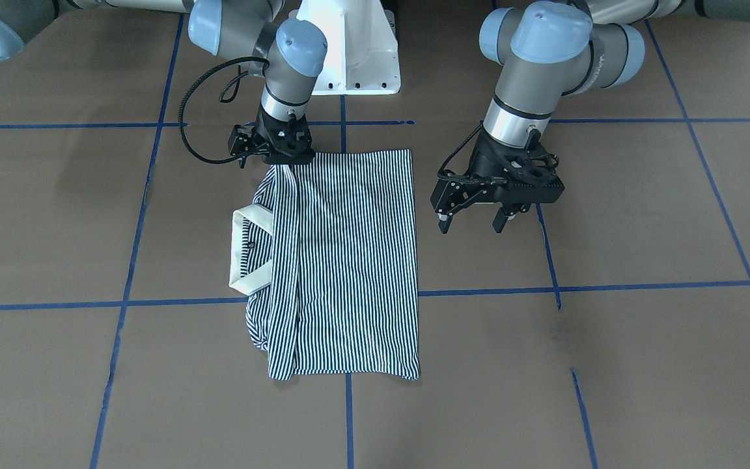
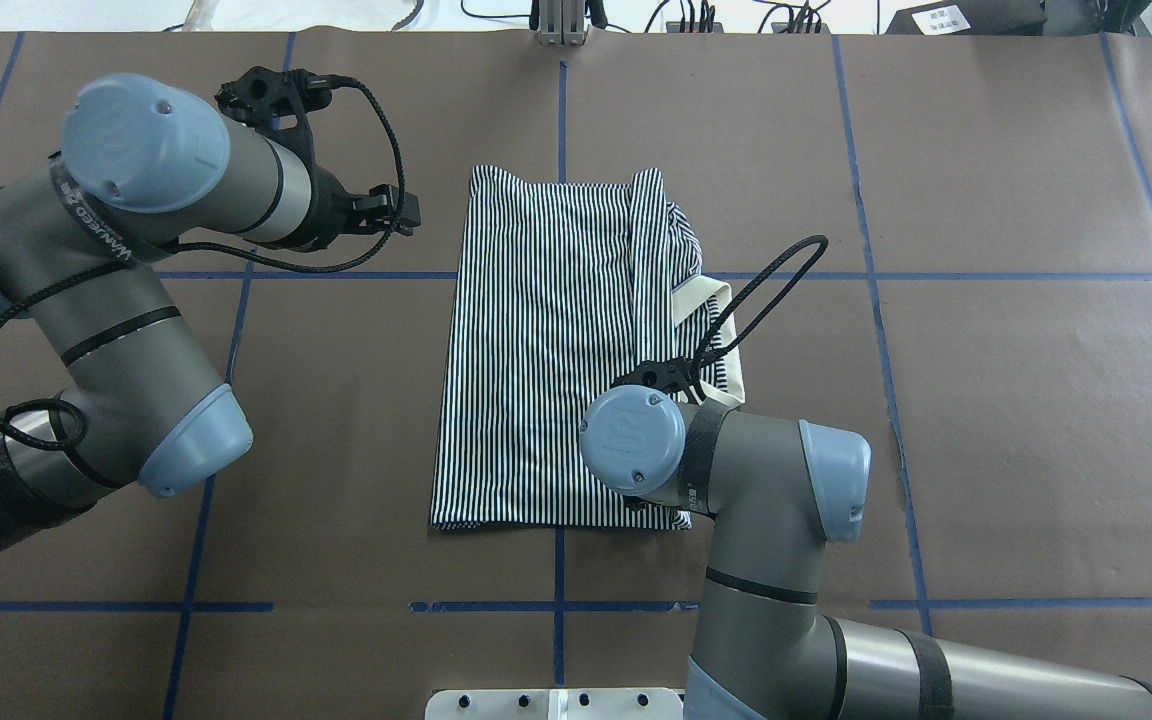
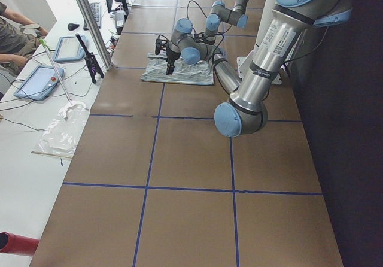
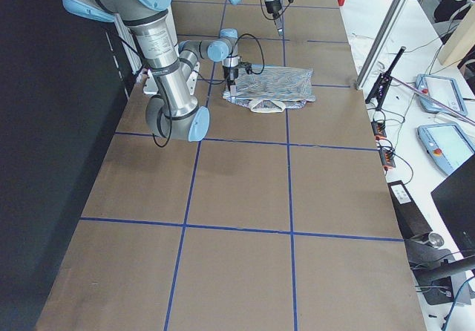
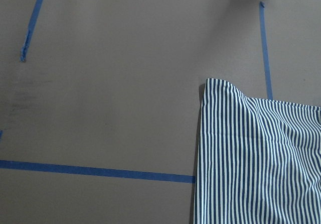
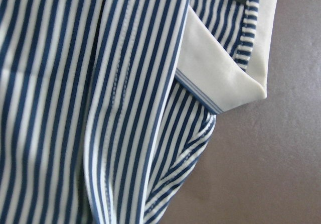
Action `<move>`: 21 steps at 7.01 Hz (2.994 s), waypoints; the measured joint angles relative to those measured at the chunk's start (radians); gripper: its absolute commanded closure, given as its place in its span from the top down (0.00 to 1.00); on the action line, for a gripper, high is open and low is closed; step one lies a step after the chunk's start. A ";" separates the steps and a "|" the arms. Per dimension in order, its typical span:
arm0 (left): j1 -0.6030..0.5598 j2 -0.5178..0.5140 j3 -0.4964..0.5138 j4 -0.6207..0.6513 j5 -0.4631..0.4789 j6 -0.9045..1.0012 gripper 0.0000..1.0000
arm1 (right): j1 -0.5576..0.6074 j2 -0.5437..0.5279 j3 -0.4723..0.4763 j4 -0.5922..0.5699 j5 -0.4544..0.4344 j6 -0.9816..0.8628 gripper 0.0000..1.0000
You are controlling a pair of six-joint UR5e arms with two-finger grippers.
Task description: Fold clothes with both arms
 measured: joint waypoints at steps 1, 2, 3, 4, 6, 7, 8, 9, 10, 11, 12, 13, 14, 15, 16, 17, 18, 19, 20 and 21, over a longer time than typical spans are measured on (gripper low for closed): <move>0.001 -0.001 0.000 0.000 0.000 0.000 1.00 | 0.013 -0.018 0.008 -0.004 0.000 -0.006 1.00; 0.003 -0.002 0.001 -0.001 0.000 -0.001 1.00 | 0.030 -0.048 0.025 -0.006 0.000 -0.026 1.00; 0.005 -0.004 0.002 -0.002 0.001 -0.001 1.00 | 0.043 -0.086 0.049 -0.006 -0.002 -0.048 1.00; 0.005 -0.004 0.002 -0.001 0.001 -0.001 1.00 | 0.051 -0.125 0.080 -0.005 -0.004 -0.064 1.00; 0.004 -0.005 0.001 0.000 0.001 -0.001 1.00 | 0.089 -0.129 0.130 -0.001 0.010 -0.101 1.00; 0.004 -0.006 0.000 0.000 0.000 -0.001 1.00 | 0.113 -0.090 0.128 0.009 0.020 -0.121 1.00; 0.005 -0.005 0.000 0.000 0.000 -0.001 1.00 | 0.126 -0.035 0.085 0.045 0.023 -0.130 1.00; 0.004 -0.003 0.001 -0.002 0.000 0.000 1.00 | 0.131 0.026 -0.004 0.117 0.025 -0.130 1.00; 0.004 0.000 0.003 -0.004 0.000 0.001 1.00 | 0.132 0.067 -0.080 0.171 0.026 -0.129 1.00; 0.004 0.003 0.005 -0.006 0.001 0.001 1.00 | 0.127 0.080 -0.115 0.192 0.027 -0.129 1.00; 0.004 0.003 0.008 -0.008 0.001 0.001 1.00 | 0.119 0.078 -0.129 0.198 0.027 -0.129 1.00; 0.004 0.004 0.008 -0.009 0.001 0.001 1.00 | 0.112 0.073 -0.134 0.198 0.028 -0.129 1.00; 0.004 0.004 0.009 -0.009 0.002 0.001 1.00 | 0.108 0.066 -0.137 0.197 0.028 -0.129 1.00; 0.004 0.004 0.009 -0.009 0.002 0.001 1.00 | 0.107 0.063 -0.137 0.188 0.028 -0.130 1.00; 0.004 0.003 0.009 -0.009 0.002 0.001 1.00 | 0.107 0.062 -0.137 0.178 0.028 -0.132 1.00; 0.004 0.002 0.009 -0.009 0.002 0.000 1.00 | 0.107 0.059 -0.137 0.172 0.028 -0.134 1.00; 0.004 0.001 0.009 -0.009 0.002 0.000 1.00 | 0.107 0.053 -0.137 0.170 0.028 -0.136 1.00; 0.004 0.000 0.009 -0.009 0.002 0.001 1.00 | 0.110 0.047 -0.137 0.169 0.028 -0.138 1.00; 0.004 -0.001 0.009 -0.008 0.002 0.000 1.00 | 0.115 0.044 -0.137 0.169 0.028 -0.139 1.00; 0.004 -0.002 0.009 -0.008 0.002 0.000 1.00 | 0.122 0.041 -0.136 0.168 0.029 -0.141 1.00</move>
